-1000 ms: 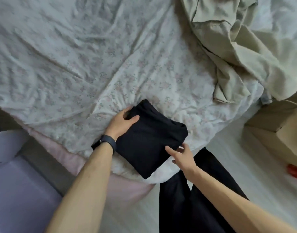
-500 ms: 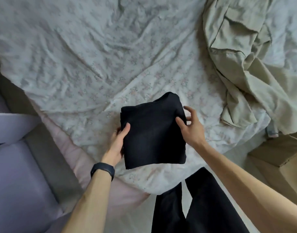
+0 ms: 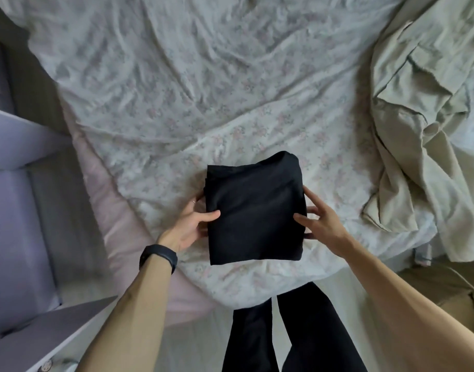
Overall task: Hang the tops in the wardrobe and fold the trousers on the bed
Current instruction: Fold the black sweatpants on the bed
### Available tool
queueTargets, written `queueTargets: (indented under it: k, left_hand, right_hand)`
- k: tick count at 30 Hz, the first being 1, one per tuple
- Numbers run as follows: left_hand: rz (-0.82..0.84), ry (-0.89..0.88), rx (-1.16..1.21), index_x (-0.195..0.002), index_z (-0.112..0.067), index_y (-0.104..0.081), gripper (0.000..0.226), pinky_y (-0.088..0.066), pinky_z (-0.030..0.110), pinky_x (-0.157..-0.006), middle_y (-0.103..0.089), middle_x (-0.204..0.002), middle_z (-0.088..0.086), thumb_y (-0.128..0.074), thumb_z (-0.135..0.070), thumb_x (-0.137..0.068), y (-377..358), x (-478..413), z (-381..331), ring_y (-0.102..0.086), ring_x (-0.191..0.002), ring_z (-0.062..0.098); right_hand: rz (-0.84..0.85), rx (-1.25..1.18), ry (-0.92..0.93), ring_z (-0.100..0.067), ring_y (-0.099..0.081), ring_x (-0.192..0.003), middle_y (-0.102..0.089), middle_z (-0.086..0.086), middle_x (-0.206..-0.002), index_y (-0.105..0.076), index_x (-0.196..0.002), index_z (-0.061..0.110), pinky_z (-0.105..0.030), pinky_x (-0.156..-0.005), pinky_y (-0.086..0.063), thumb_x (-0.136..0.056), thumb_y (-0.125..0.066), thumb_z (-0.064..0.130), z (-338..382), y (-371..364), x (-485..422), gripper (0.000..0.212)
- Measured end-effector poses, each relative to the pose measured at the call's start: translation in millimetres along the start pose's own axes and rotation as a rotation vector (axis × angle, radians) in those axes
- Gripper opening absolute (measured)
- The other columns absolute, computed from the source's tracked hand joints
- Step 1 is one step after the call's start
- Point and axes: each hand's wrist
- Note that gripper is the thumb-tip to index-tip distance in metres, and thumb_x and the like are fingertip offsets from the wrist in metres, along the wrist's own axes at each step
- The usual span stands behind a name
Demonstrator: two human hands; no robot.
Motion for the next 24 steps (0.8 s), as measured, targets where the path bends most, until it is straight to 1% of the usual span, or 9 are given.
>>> queueTargets:
  k: [2, 4, 5, 7, 10, 15, 18, 20, 24]
  left_hand:
    - [0.0, -0.014, -0.05, -0.136, -0.028, -0.045, 0.069, -0.059, 0.037, -0.07, -0.068, -0.119, 0.007, -0.075, 0.004, -0.082, 0, 4, -13, -0.069, -0.103, 0.026]
    - [-0.006, -0.06, -0.066, -0.133, -0.035, -0.042, 0.07, -0.058, 0.03, -0.064, -0.069, -0.111, 0.003, -0.073, 0.004, -0.084, 0, 9, -20, -0.071, -0.093, 0.021]
    - [-0.002, -0.077, -0.069, -0.136, -0.034, -0.043, 0.072, -0.058, 0.031, -0.065, -0.072, -0.11, 0.003, -0.074, 0.004, -0.083, 0, 11, -23, -0.073, -0.092, 0.022]
    - [0.009, -0.112, -0.073, -0.143, -0.031, -0.044, 0.078, -0.059, 0.041, -0.072, -0.074, -0.112, 0.006, -0.077, 0.002, -0.08, 2, 22, -25, -0.074, -0.096, 0.026]
    - [-0.011, -0.174, -0.068, -0.142, -0.04, -0.045, 0.078, -0.058, 0.049, -0.08, -0.074, -0.114, 0.009, -0.078, -0.002, -0.082, 9, 63, -30, -0.071, -0.104, 0.034]
    - [-0.074, -0.37, -0.005, -0.136, -0.047, -0.048, 0.073, -0.055, 0.051, -0.087, -0.074, -0.114, 0.012, -0.075, -0.003, -0.085, 20, 156, -48, -0.07, -0.108, 0.033]
    - [-0.186, -0.536, 0.059, -0.138, -0.047, -0.047, 0.074, -0.056, 0.05, -0.087, -0.072, -0.118, 0.013, -0.075, -0.003, -0.085, 23, 236, -50, -0.069, -0.111, 0.033]
    - [-0.262, -0.631, 0.092, -0.142, -0.044, -0.043, 0.076, -0.057, 0.047, -0.083, -0.072, -0.119, 0.01, -0.074, -0.003, -0.086, 28, 298, -45, -0.069, -0.111, 0.03]
    - [-0.387, -0.787, 0.11, -0.144, -0.04, -0.043, 0.075, -0.058, 0.05, -0.088, -0.074, -0.116, 0.002, -0.074, -0.004, -0.087, 40, 407, -38, -0.07, -0.109, 0.024]
  right_hand:
    - [0.034, -0.008, -0.003, -0.025, -0.071, -0.1, -0.066, -0.011, -0.117, -0.047, -0.141, 0.054, -0.048, -0.074, -0.063, -0.094, -0.067, 0.002, 7, 3, -4, 0.073]
    - [0.066, 0.006, 0.014, -0.025, -0.072, -0.099, -0.067, -0.009, -0.113, -0.047, -0.14, 0.053, -0.048, -0.072, -0.063, -0.094, -0.067, 0.002, 15, 5, -6, 0.072]
    - [0.079, 0.013, 0.021, -0.025, -0.072, -0.1, -0.067, -0.009, -0.113, -0.048, -0.139, 0.054, -0.049, -0.073, -0.062, -0.094, -0.068, 0.002, 19, 6, -7, 0.071]
    - [0.102, 0.026, 0.05, -0.024, -0.072, -0.099, -0.066, -0.011, -0.114, -0.049, -0.134, 0.056, -0.05, -0.074, -0.062, -0.094, -0.068, 0.003, 27, 6, -2, 0.07]
    - [0.136, 0.038, 0.111, -0.022, -0.073, -0.098, -0.065, -0.01, -0.116, -0.05, -0.131, 0.059, -0.048, -0.073, -0.062, -0.094, -0.068, 0.003, 49, 1, 23, 0.069]
    - [0.236, 0.066, 0.284, -0.023, -0.072, -0.099, -0.064, -0.005, -0.11, -0.05, -0.134, 0.057, -0.046, -0.071, -0.062, -0.094, -0.066, 0.0, 118, -15, 75, 0.071]
    - [0.304, 0.091, 0.446, -0.014, -0.073, -0.09, -0.063, -0.004, -0.111, -0.049, -0.134, 0.056, -0.037, -0.065, -0.061, -0.094, -0.067, 0.001, 165, -35, 125, 0.071]
    - [0.371, 0.119, 0.545, -0.012, -0.073, -0.089, -0.062, -0.005, -0.113, -0.049, -0.135, 0.057, -0.033, -0.065, -0.059, -0.091, -0.072, 0.003, 191, -56, 165, 0.073]
    - [0.473, 0.18, 0.692, -0.014, -0.073, -0.088, -0.061, -0.003, -0.111, -0.048, -0.143, 0.048, -0.032, -0.066, -0.06, -0.089, -0.073, 0.001, 229, -97, 232, 0.077]
Point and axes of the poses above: each hand's wrist, its own x-axis away from the middle knuckle, its own y-axis out of the back of the hand, z = x × y
